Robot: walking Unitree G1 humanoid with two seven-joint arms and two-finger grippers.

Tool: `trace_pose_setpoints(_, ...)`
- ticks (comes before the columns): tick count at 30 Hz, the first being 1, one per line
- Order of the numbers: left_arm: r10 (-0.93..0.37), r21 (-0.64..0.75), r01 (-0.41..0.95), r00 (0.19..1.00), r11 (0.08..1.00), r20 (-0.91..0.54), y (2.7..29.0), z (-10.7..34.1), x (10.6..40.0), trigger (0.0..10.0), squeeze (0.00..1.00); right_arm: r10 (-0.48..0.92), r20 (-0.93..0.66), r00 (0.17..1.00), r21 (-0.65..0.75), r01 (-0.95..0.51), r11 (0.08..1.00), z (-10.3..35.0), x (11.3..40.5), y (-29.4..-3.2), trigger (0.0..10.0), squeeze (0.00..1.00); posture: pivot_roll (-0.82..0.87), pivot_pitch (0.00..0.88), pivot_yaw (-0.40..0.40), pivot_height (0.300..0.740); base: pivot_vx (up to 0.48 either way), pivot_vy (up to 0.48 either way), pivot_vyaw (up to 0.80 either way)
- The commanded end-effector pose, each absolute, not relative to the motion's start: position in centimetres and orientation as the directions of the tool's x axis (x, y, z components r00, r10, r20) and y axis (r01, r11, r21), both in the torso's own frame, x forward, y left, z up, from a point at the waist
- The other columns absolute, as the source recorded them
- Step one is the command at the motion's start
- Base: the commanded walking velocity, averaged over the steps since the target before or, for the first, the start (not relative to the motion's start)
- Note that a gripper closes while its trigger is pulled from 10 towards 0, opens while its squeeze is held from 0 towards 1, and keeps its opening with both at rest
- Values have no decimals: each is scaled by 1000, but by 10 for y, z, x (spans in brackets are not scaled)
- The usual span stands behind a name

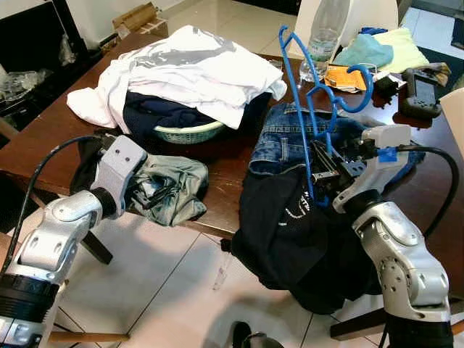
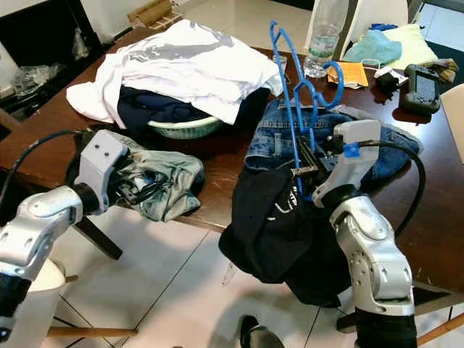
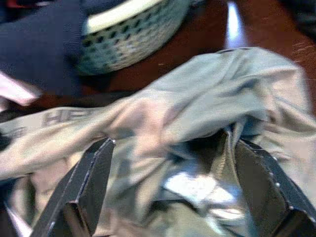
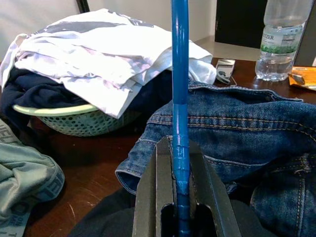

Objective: Hang hanger

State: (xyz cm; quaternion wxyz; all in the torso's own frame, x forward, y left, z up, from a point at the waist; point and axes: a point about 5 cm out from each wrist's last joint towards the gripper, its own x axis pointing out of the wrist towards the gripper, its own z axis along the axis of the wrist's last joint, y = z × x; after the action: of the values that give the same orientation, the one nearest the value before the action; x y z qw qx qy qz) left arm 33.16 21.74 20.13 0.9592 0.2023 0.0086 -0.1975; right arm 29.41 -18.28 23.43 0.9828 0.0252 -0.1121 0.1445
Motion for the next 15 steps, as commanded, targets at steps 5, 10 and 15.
trace_pose_setpoints(5, -342, 396, 354, 934, 847, -103, 222, 196, 336, 0, 0, 269, 223, 937, 9, -278, 961, 235, 294, -186, 10000, 0, 36, 228, -13, 740, 0, 0, 0)
trace_pose_setpoints(10, -330, 384, 341, 939, 858, -97, 221, 194, 342, 0, 0, 267, 226, 937, 7, -276, 961, 236, 294, -187, 10000, 0, 26, 225, -13, 740, 0, 0, 0)
trace_pose_setpoints(15, -323, 383, 332, 942, 862, -88, 221, 195, 345, 0, 0, 265, 227, 937, 5, -273, 962, 237, 294, -187, 10000, 0, 24, 223, -14, 740, 0, 0, 0)
